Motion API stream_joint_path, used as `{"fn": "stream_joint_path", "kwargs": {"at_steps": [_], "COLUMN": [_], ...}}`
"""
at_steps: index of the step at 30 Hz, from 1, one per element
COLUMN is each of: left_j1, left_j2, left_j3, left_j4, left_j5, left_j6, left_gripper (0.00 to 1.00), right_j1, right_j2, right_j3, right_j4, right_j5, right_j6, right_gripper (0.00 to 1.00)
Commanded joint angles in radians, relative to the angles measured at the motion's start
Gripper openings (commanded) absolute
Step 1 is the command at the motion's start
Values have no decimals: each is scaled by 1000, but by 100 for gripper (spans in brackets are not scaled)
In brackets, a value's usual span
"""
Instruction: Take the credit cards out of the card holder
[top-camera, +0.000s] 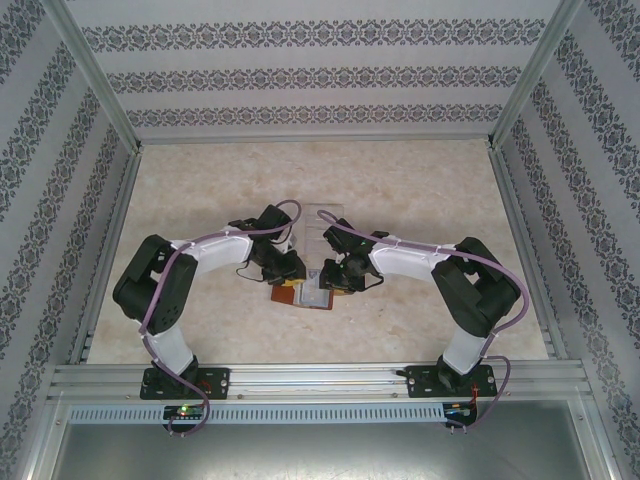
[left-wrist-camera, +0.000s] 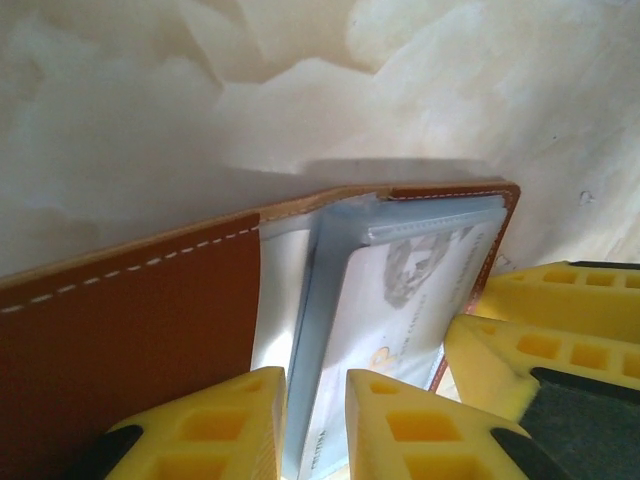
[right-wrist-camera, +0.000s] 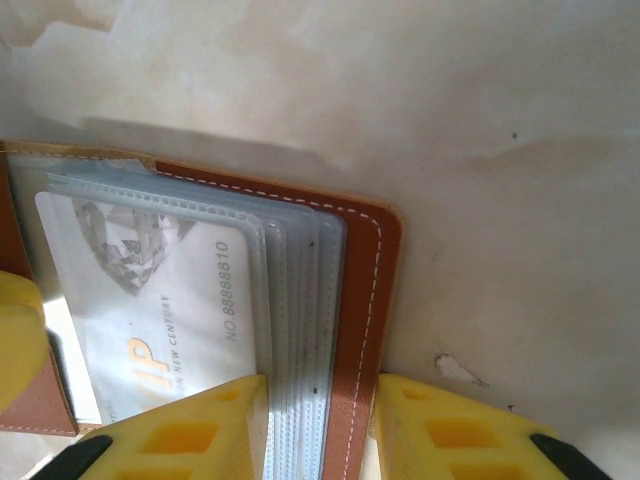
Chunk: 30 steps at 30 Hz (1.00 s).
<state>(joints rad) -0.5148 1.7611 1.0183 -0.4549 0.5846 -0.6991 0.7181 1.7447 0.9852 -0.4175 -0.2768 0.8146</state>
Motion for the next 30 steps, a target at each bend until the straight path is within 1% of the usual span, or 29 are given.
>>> {"fn": "stream_joint_path", "kwargs": {"at_steps": [1, 9, 16, 23, 30], "left_j1": [5, 6, 5, 5, 5], "left_j2": [19, 39, 51, 43, 23], "left_j3": [5, 2, 2, -11, -35], "left_j4": [7, -9, -37, -42, -30], "left_j5": [45, 44, 14, -4, -15], "left_j6": [39, 60, 73, 70, 51], "left_gripper": [23, 23, 22, 19, 18], "right_j1": [12, 12, 10, 7, 4], "right_j2": [26, 25, 29, 24, 18], "right_j3": [13, 9, 10, 9, 6], "right_j4": [-26, -24, -29, -35, -39], "right_j5": [42, 42, 42, 47, 56], "right_j6": [-3, -2, -5, -6, -3], "right_gripper": [33, 33, 33, 37, 41]}}
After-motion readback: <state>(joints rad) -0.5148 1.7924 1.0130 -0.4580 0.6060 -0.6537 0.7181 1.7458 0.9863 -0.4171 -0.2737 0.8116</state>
